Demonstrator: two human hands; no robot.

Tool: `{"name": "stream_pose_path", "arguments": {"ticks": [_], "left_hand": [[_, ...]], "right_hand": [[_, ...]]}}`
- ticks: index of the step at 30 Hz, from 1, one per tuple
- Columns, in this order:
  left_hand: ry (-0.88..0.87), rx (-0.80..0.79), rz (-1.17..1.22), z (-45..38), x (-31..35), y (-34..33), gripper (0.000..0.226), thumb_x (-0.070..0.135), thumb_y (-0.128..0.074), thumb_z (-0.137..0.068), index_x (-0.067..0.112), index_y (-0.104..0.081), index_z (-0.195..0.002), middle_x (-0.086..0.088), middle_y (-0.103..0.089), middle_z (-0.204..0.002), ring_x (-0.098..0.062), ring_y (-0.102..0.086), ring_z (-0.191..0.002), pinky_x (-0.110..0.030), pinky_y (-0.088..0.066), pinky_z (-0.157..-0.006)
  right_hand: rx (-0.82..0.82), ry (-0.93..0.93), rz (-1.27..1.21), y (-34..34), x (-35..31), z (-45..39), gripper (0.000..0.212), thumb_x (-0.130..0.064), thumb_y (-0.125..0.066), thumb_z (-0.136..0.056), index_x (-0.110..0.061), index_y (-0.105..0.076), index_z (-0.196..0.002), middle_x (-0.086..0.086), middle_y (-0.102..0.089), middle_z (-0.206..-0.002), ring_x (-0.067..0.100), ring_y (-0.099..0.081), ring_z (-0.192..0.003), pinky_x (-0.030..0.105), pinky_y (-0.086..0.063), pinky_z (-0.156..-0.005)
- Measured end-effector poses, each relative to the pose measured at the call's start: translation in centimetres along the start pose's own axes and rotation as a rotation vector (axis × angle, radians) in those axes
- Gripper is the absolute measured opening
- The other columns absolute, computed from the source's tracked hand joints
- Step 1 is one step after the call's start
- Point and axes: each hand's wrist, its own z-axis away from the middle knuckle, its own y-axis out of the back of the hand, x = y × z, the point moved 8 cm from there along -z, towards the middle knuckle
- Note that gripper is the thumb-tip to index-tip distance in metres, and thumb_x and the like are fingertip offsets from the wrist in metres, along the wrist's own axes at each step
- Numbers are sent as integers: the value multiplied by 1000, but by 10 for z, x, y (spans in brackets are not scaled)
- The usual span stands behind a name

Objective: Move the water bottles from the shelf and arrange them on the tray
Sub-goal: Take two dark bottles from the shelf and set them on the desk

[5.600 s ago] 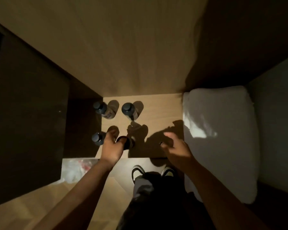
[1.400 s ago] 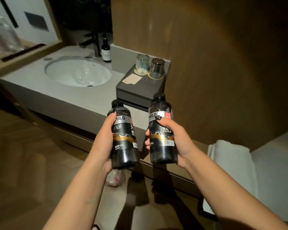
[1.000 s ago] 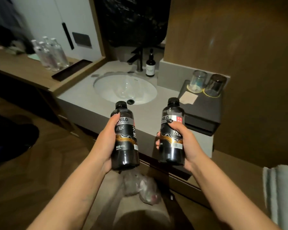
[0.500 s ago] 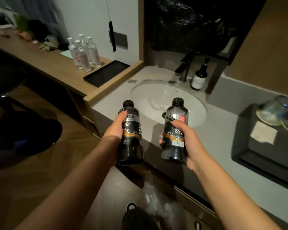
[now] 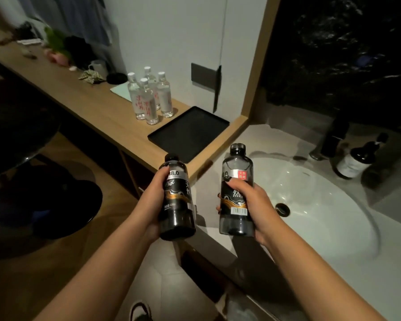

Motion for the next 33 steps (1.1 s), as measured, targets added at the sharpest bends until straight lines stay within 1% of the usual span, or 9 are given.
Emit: {"name": "stream_pose_path", "arguments": {"ticks": [4,8,11,15,17,21,25,29,33], "left_hand": [[36,-7,-10,-40,40,39,53,56,-54,-87,11,-59,-114,-15,-69,-87,-27,-67,-66,-32,-56,-58],[37,-40,-54,-79,97,78,49,55,-53,-88,11,-60,-108,-11,-70,-72,-23,-67,-55,-28,-56,-51],[21,-84,-89,-104,141,104,50,54,-53,-88,10,-59,-110,-11,-70,-72,-23,-66,-57,-29,-56,-55],[-27,-108,-110,-138,196,134,47,53,-56,-86,12,-61,-109,-14,-72,-89,-23,-67,-65,-31,-56,-61],[-51,-122,-125,-155,215,145,50,52,-58,-85,11,-62,-112,-14,-72,-89,-23,-68,-66,-32,-57,-61],[-120,-39,-184,-195,252,167,46,48,-63,-83,10,-63,-108,-9,-71,-80,-21,-68,-64,-31,-56,-59],[-175,34,-254,-247,292,180,50,47,-69,-79,11,-60,-113,-13,-72,-96,-24,-71,-76,-32,-55,-60],[-252,132,-346,-294,333,190,48,44,-71,-80,16,-54,-114,-4,-70,-98,-16,-69,-81,-27,-49,-60],[-327,158,-424,-337,375,201,49,36,-75,-78,19,-49,-116,4,-66,-102,-8,-65,-87,-23,-47,-66]], "right_hand": [[23,16,14,-50,3,-51,31,-27,-64,-85,-14,-56,-113,13,-68,-90,29,-67,-78,40,-55,-72],[74,17,-19,-105,7,-103,47,-34,-70,-76,-18,-54,-117,15,-68,-98,31,-66,-85,46,-55,-83],[108,29,-35,-142,6,-140,50,-36,-74,-73,-19,-55,-117,17,-68,-102,34,-67,-89,50,-53,-86],[132,43,-35,-188,2,-187,48,-35,-75,-71,-18,-57,-113,19,-68,-104,37,-66,-91,50,-54,-83],[152,36,-15,-203,0,-209,43,-31,-73,-74,-19,-57,-112,19,-68,-105,38,-67,-94,50,-55,-82],[177,21,42,-229,-3,-256,38,-27,-71,-76,-21,-56,-111,16,-68,-104,36,-68,-95,48,-58,-81],[217,42,129,-247,-15,-318,39,-30,-73,-73,-25,-57,-108,12,-69,-104,30,-69,-94,51,-56,-86],[216,11,213,-268,-32,-377,22,-20,-72,-76,-20,-63,-96,10,-71,-96,26,-69,-90,43,-56,-84],[191,19,295,-294,-46,-427,25,-18,-76,-70,-20,-65,-93,5,-72,-92,21,-68,-89,39,-55,-83]]}}
